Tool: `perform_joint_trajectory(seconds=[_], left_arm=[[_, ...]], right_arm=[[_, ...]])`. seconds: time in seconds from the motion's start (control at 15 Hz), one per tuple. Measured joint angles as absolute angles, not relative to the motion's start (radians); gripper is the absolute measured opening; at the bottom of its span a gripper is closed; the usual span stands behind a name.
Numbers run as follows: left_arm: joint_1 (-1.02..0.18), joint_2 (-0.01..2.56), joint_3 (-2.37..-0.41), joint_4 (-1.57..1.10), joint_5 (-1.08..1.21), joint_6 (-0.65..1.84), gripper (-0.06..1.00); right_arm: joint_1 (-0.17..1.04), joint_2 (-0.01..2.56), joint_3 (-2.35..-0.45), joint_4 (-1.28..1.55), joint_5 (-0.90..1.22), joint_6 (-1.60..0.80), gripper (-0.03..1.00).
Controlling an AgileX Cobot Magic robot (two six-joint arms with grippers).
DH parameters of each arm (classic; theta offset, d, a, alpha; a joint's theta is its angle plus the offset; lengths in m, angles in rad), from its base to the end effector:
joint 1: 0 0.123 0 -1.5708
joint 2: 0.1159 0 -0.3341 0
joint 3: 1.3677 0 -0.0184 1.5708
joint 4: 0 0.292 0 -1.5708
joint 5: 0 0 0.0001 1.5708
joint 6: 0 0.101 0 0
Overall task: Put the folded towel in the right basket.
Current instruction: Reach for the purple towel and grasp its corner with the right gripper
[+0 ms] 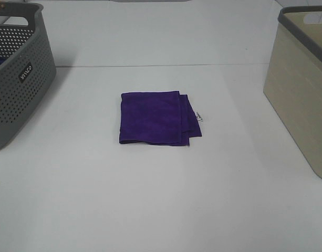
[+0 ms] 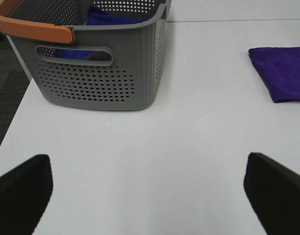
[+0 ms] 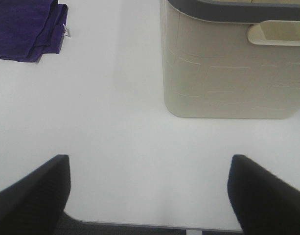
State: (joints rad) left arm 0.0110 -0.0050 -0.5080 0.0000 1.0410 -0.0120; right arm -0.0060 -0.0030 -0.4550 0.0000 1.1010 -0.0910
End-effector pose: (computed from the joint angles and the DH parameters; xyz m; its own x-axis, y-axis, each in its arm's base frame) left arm -0.0102 -0.0001 0.2969 -0.4265 -0.0167 -0.9043 -0.0161 0.9998 -0.0109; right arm -0.0061 0.0000 0.2744 -0.5260 -0.0877 -0.8460 -0.0420 0.9961 -0.0772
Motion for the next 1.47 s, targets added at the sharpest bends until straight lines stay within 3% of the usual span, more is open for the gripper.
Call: perform_joint_trajectory(seconds=[1.27,1.47], left_arm=[[0.011,-0.005,-0.508,0.0,1.041,-0.012,0.99],[0.011,-0.005,-0.508,0.0,1.041,-0.012,0.99]], right_arm=[[-0.006,0.007,-0.459,-0.006,1.102,-0.108,0.85],[-0.006,0.232,-0.557,-0.006,1.135,-0.109,0.85]])
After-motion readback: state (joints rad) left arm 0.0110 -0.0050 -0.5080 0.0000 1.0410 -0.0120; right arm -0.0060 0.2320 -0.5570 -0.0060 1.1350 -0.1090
